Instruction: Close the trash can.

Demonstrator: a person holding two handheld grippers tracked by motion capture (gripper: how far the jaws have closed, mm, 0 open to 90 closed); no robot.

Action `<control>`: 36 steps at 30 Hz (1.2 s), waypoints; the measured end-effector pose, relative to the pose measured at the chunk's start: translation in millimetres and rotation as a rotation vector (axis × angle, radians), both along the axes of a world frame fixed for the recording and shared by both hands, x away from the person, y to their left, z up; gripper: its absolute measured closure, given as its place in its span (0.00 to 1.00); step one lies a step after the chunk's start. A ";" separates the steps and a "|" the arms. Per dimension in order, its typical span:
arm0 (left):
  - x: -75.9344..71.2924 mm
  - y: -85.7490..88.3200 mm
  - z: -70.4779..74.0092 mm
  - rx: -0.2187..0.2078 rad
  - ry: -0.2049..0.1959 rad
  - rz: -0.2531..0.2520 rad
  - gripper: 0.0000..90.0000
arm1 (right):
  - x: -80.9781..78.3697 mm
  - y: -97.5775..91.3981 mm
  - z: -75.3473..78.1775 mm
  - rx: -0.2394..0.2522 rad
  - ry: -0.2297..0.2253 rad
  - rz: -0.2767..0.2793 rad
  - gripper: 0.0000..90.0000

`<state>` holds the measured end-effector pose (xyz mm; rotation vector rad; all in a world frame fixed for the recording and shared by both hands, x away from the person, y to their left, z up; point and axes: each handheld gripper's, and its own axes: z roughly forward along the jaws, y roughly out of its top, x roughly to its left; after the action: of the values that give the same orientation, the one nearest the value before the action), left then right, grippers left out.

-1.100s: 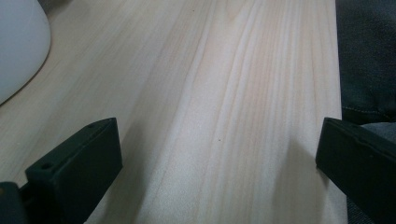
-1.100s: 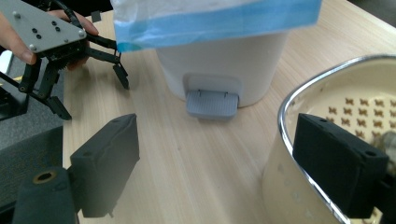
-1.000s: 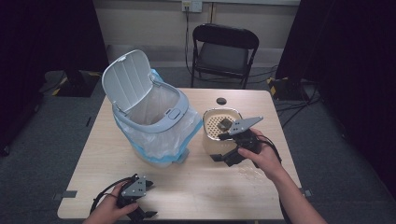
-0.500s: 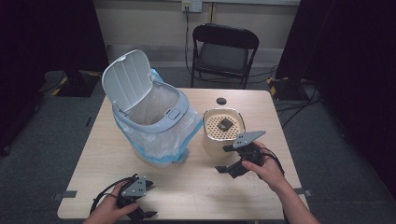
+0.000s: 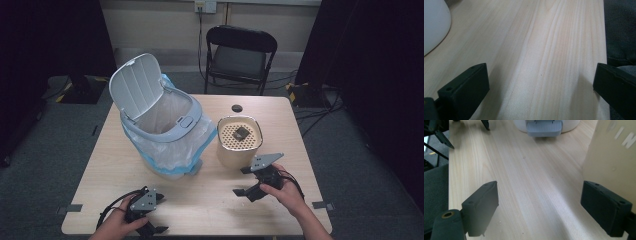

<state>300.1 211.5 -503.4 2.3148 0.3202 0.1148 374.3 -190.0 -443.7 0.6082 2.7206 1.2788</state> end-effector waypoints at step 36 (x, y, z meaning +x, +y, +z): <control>1.1 1.6 0.6 -0.010 0.021 0.008 0.00 | -10.1 8.1 -56.8 -0.079 -0.083 0.018 0.13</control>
<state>301.3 213.1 -502.7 2.3059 0.3400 0.0923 364.1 -181.9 -500.5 0.5127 2.6997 1.1663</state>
